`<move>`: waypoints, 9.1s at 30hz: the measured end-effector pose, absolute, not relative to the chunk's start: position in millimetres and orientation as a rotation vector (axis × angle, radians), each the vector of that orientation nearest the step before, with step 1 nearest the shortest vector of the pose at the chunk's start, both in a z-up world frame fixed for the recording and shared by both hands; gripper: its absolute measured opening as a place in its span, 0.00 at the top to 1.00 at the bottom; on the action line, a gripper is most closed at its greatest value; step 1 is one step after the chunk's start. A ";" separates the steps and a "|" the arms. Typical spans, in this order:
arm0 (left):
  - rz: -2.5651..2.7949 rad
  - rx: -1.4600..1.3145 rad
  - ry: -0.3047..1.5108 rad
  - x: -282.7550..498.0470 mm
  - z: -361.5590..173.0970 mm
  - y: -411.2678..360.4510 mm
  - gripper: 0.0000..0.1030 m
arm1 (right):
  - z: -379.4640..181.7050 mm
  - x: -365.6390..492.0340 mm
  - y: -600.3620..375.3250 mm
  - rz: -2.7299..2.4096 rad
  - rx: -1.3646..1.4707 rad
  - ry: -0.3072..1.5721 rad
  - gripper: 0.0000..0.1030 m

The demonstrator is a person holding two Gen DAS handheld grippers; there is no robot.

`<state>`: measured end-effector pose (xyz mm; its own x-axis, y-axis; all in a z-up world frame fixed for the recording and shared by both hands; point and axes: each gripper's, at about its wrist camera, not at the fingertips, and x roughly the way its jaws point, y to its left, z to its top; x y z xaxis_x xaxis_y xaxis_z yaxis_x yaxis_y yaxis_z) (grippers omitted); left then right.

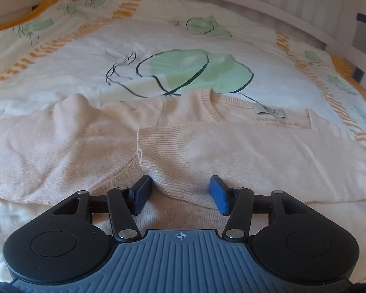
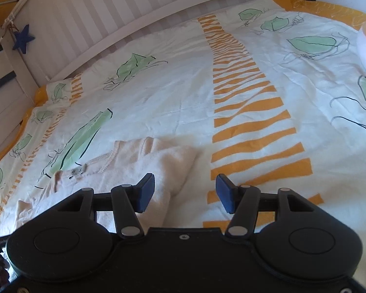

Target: Fold small clothes

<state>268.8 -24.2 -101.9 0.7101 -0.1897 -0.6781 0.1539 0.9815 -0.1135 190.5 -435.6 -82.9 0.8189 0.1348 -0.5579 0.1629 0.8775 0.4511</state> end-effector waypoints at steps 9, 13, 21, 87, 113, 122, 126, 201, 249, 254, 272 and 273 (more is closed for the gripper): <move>-0.227 -0.072 0.704 262.3 -107.6 -22.0 0.38 | -99.8 230.3 -436.2 0.040 0.515 0.729 0.82; -0.228 -0.064 0.700 261.8 -108.3 -23.7 0.37 | -85.6 234.7 -426.3 -0.027 0.333 0.715 0.88; -0.231 -0.069 0.699 262.4 -109.1 -22.6 0.35 | -63.2 194.7 -426.8 -0.078 0.320 0.652 0.74; -0.263 -0.116 0.759 259.8 -89.5 -13.8 0.23 | -29.8 97.5 -351.6 -0.123 0.330 0.564 0.00; 0.008 -0.262 0.744 203.6 -34.9 187.1 0.23 | -49.9 69.3 -205.5 0.070 0.285 0.780 0.00; 0.190 -0.281 0.713 219.1 -43.8 244.5 0.23 | -55.1 78.5 -180.6 0.096 0.247 0.836 0.00; 0.282 -0.232 0.706 228.1 -43.4 262.2 0.23 | -54.9 83.7 -174.3 0.104 0.232 0.844 0.00; -0.657 -0.038 0.875 255.1 -67.3 -168.4 0.52 | -86.9 128.0 -364.5 -0.036 0.515 0.662 0.00; -0.259 -0.006 0.734 202.1 -102.1 13.4 0.09 | -73.4 180.4 -302.0 0.108 0.368 0.680 0.25; -0.258 -0.008 0.728 201.1 -102.4 13.5 0.09 | -83.3 194.2 -306.6 0.091 0.402 0.720 0.26; -0.259 -0.011 0.722 200.6 -102.8 13.6 0.09 | -35.7 202.9 -283.6 0.226 0.343 0.681 0.87; -0.259 -0.010 0.722 200.7 -102.5 13.5 0.09 | -22.0 199.4 -284.2 0.241 0.330 0.643 0.87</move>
